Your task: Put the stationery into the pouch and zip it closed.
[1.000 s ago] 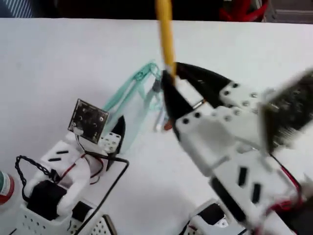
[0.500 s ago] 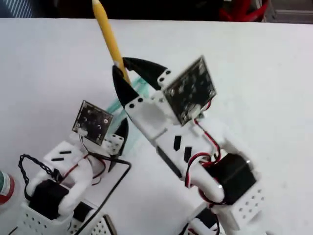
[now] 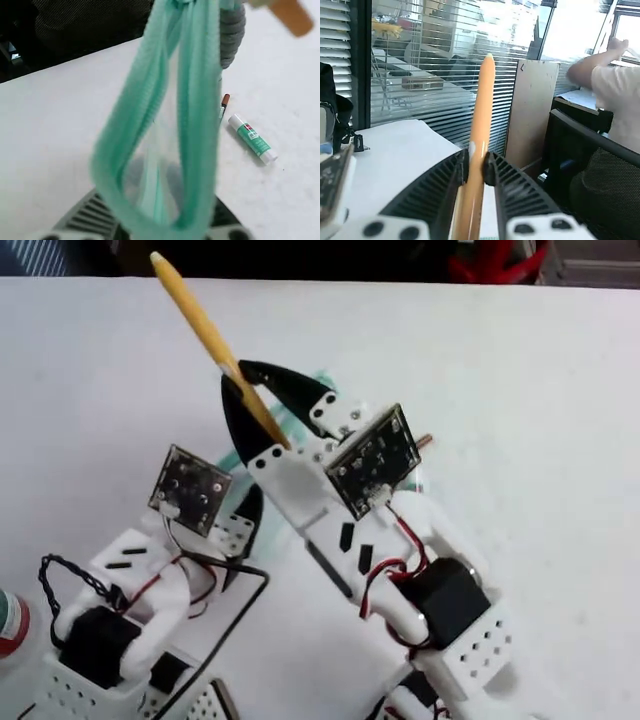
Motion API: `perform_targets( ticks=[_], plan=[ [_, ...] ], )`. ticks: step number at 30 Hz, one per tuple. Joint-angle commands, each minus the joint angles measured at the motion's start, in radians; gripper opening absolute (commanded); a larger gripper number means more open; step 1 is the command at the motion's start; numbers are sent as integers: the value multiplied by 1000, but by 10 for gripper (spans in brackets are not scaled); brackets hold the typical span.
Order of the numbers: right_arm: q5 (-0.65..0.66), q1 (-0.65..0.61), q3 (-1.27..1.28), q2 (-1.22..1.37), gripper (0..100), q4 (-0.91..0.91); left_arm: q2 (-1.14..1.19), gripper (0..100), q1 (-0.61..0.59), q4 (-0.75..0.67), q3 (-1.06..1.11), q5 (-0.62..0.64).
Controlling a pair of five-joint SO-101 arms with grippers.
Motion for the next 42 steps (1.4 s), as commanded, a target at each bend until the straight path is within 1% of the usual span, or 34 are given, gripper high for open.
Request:
perform_targets(
  ticks=[1,5,8,12,16,18,23,31,33,36,38,40,42],
  plan=[
    [6,-8,-35,-19,17,-30,1,24,8,-11,-6,-12],
    [-15,-19,-51,-4,17,-101,1,24,10,-11,-6,-12],
    [-41,5,-18,47,17,-211,1,24,10,-9,-6,-12],
    [-43,38,40,111,17,-375,1,24,10,-9,-6,-12],
    [-41,41,126,122,16,-541,1,68,8,-9,-8,-8],
    [-38,44,173,124,16,-588,1,85,8,-9,-8,-8],
    [-43,64,278,74,16,-601,1,83,1,-34,-12,-6],
    [-43,59,445,-105,16,-599,1,92,1,-57,-9,-5],
    [-43,58,486,-145,16,-599,1,129,-7,-54,-12,9],
    [-54,58,531,-196,16,-599,1,217,-77,-52,-11,133],
    [-106,62,543,-226,16,-578,1,259,-133,-52,-11,195],
    [-137,61,540,-246,16,-553,1,264,-157,-48,-12,186],
    [-146,58,542,-269,16,-541,1,264,-154,-37,-14,181]
  ],
)
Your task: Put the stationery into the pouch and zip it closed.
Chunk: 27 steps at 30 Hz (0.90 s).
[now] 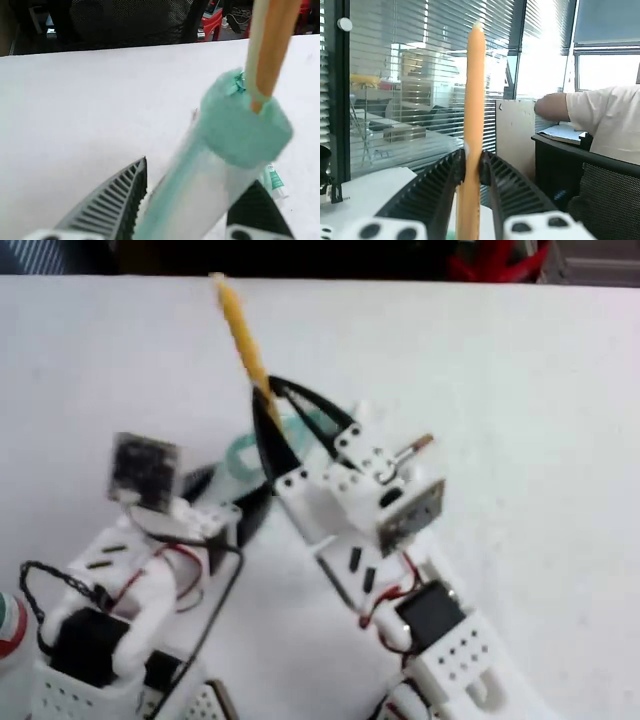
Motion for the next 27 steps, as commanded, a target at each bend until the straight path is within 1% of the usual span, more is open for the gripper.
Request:
perform_targets(
  ticks=[1,10,13,16,20,24,27],
  plan=[
    [-29,-1,-6,-45,16,21,10,264,-16,-21,-14,17],
    [-32,-4,-6,-76,16,157,10,264,-19,-21,-9,15],
    [-32,-39,-6,-76,16,194,10,264,-21,-5,-11,15],
    [-32,-102,-6,-76,16,249,8,264,-21,6,-12,14],
    [-32,-163,-6,-74,16,259,8,264,-21,6,-8,14],
    [-31,-189,-6,-67,16,262,8,264,-24,23,-8,12],
    [-23,-188,-6,-70,16,311,8,264,-53,51,-8,12]
  ],
)
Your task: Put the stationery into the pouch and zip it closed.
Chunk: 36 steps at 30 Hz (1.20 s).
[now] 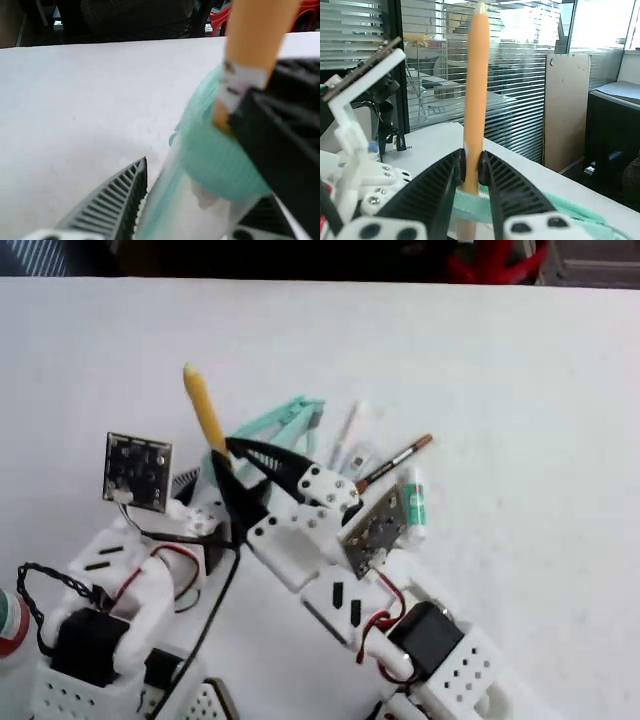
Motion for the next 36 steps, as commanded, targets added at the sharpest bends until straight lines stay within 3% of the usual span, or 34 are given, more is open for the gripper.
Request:
perform_targets(
  ticks=[1,7,11,13,18,20,26,30,33,36],
  plan=[
    [3,-8,-8,-8,16,54,4,264,-42,31,-8,8],
    [31,-13,-9,-10,17,142,4,237,-128,64,-8,8],
    [51,-27,-35,-2,18,170,4,87,-131,58,-6,2],
    [54,-51,-57,-2,23,214,4,23,-130,49,-6,-72],
    [49,-90,-117,-2,221,297,4,23,-130,25,23,-117],
    [52,-85,-150,-2,259,317,4,23,-130,-2,44,-117],
    [46,113,-255,-4,207,329,4,23,-130,-104,107,-117],
    [44,280,-269,-1,207,329,4,23,-130,-310,184,18],
    [43,335,-241,-1,206,346,4,23,-122,-493,238,91],
    [-15,380,-221,-2,205,384,4,22,-71,-572,253,118]
  ],
)
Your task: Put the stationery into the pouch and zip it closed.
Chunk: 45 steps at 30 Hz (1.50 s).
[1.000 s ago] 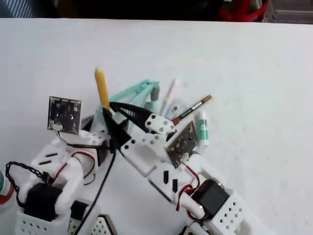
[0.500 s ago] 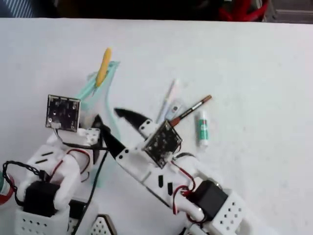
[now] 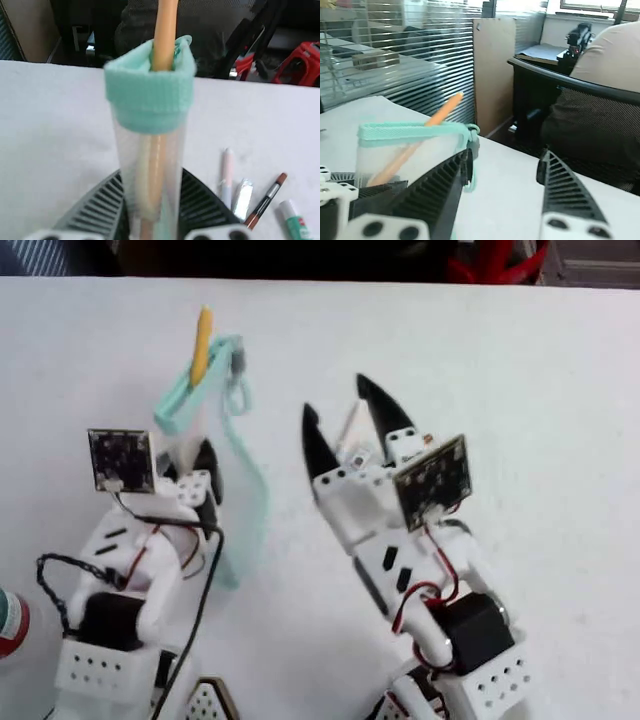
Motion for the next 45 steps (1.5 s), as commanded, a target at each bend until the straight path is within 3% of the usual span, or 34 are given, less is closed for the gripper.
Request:
perform_targets(
  ticks=[1,6,12,21,28,33,45],
  plan=[
    [-63,67,0,-2,205,41,-10,22,62,-115,-5,35],
    [-153,148,87,-7,205,27,-12,22,114,-138,29,-11],
    [-150,153,153,-2,205,-58,-22,21,111,-144,106,-38],
    [-110,159,109,51,204,-47,-412,22,117,172,132,-69],
    [-157,151,-236,403,204,124,-469,22,119,252,203,-127],
    [-203,159,-451,634,204,136,-469,22,119,253,203,-127],
    [-193,137,-723,1121,204,-139,-469,22,119,253,203,-127]
  ],
)
